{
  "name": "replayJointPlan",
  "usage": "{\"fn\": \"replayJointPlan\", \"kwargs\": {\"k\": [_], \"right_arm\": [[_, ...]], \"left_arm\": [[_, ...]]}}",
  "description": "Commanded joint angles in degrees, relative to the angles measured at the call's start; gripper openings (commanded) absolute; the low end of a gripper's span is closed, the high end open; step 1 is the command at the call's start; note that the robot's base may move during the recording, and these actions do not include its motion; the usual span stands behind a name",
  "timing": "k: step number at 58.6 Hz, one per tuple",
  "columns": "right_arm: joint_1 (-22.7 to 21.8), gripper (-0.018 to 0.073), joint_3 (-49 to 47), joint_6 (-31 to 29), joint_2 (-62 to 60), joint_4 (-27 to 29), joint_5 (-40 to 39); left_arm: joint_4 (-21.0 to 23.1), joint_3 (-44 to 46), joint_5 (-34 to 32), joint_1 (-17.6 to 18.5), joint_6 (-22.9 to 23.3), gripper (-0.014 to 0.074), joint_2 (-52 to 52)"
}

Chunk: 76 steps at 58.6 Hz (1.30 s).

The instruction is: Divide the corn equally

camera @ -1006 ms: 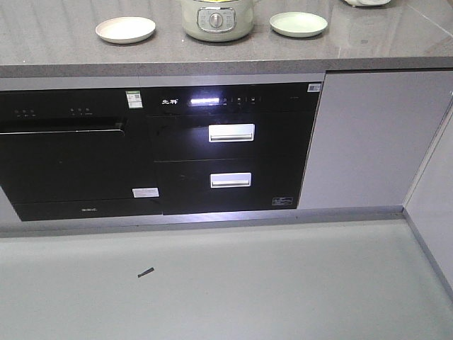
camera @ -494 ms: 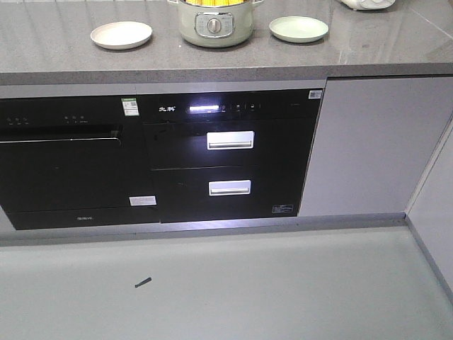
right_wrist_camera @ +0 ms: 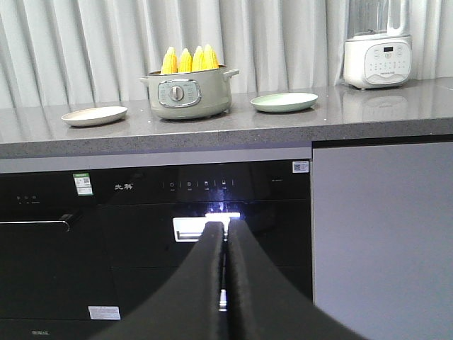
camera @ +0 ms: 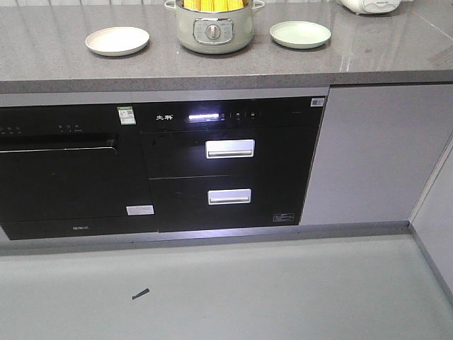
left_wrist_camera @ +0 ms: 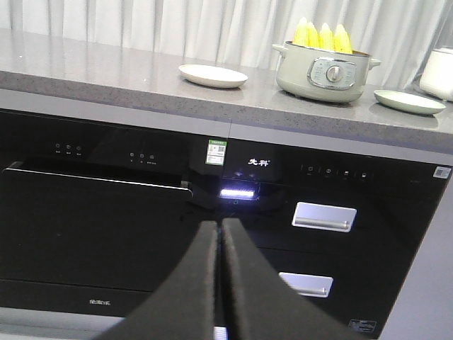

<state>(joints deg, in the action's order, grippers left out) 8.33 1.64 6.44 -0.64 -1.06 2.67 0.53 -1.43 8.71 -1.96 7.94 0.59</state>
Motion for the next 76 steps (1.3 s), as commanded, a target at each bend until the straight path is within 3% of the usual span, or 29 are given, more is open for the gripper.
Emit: {"fn": "replayJointPlan", "kwargs": {"k": [1,76], "right_arm": [[-0.3,-0.0006,0.6,-0.4,-0.3,-0.5,-4.2],[-0.3,-0.0006,0.6,-0.4,-0.3,-0.5,-4.2]], "left_arm": [[0.0,-0.7,-4.5,-0.1,0.1,-0.0007,0.9],[0.0,-0.7,-4.5,-0.1,0.1,-0.0007,0.9]]}}
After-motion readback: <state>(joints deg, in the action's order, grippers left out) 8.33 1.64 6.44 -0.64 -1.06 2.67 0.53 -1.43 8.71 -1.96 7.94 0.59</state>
